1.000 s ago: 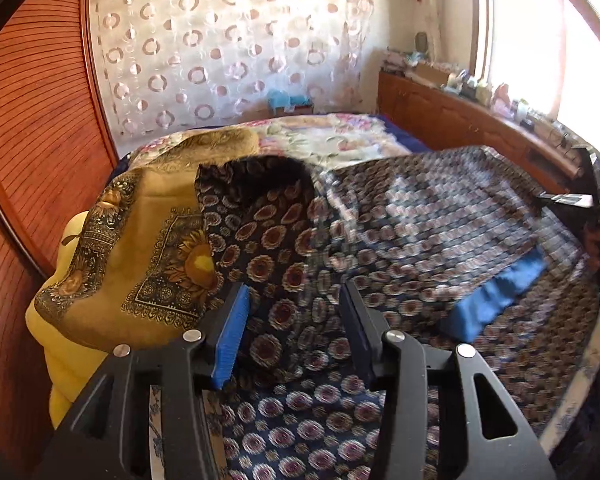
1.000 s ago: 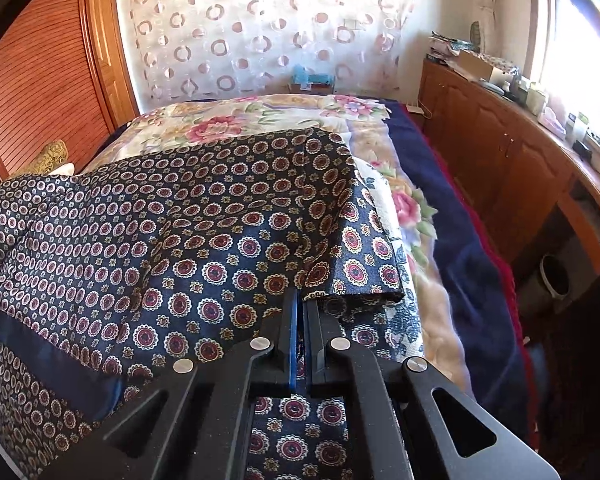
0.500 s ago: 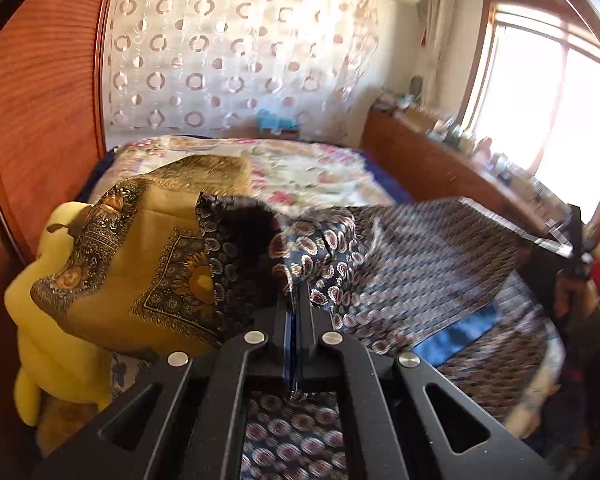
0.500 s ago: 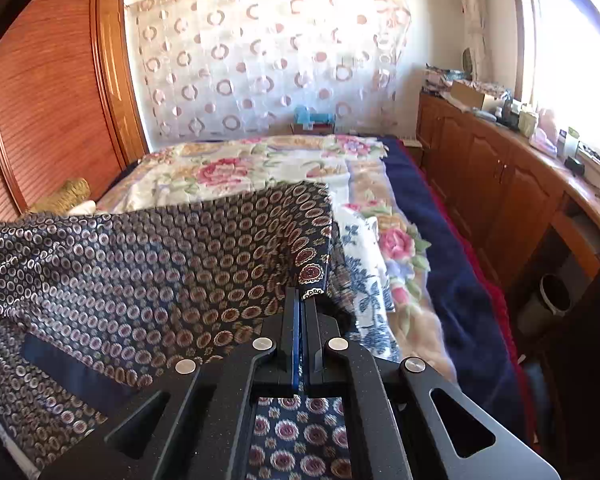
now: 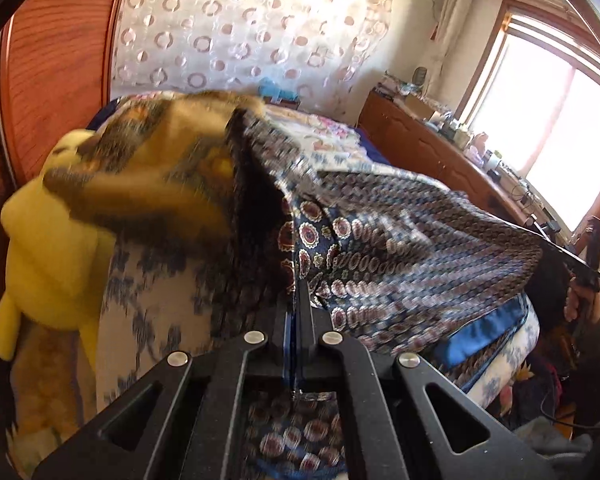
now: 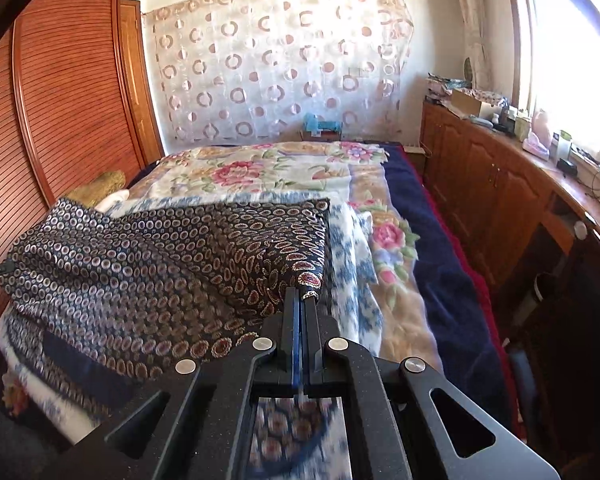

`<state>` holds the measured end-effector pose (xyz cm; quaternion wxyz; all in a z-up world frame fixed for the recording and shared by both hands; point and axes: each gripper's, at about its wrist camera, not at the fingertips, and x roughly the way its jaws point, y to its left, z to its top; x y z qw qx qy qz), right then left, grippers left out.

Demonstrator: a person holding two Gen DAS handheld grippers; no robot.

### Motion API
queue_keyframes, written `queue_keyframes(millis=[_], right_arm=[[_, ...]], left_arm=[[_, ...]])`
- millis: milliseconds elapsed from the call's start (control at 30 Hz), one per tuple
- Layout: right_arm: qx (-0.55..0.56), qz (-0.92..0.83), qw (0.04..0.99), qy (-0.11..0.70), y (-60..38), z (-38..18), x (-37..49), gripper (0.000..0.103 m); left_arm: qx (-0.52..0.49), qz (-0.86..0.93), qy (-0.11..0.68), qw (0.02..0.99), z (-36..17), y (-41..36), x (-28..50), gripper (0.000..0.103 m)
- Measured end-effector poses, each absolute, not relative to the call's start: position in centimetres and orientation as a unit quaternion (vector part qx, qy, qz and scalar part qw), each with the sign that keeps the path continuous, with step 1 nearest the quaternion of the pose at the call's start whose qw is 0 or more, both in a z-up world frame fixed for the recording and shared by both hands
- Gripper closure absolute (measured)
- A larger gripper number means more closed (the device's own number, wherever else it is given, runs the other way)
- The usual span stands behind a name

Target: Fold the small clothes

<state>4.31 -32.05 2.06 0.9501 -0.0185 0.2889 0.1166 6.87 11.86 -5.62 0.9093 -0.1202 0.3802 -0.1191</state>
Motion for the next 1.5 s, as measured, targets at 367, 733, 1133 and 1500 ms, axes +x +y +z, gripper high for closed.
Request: queue_keyframes(millis=[367,733,1133,1500], right_arm=[[-0.023,0.103,0.929,0.354,-31.5,-0.1,7.5,0.103],[-0.024,0.09,0.943,0.32,-30.7,3.0,6.9,0.069],[-0.039,0.204,0.929,0.305,-21.5,3.6,6.7,0.065],[-0.1,0.371,0.862,0.33,-6.7,1.4,6.3,0.065]], left_arm=[[-0.116,-0.098,0.42,0.894,-8.6,11.5,7.3,0.101],[-0.102,-0.105,0.396,0.907,-7.5,11.4,6.2,0.065],[-0.058,-0.105,0.379,0.917,-6.3,9.4,5.7,0.037],[-0.062,-0.094,0.382,0.917,-7.0,9.2,4.8,0.026]])
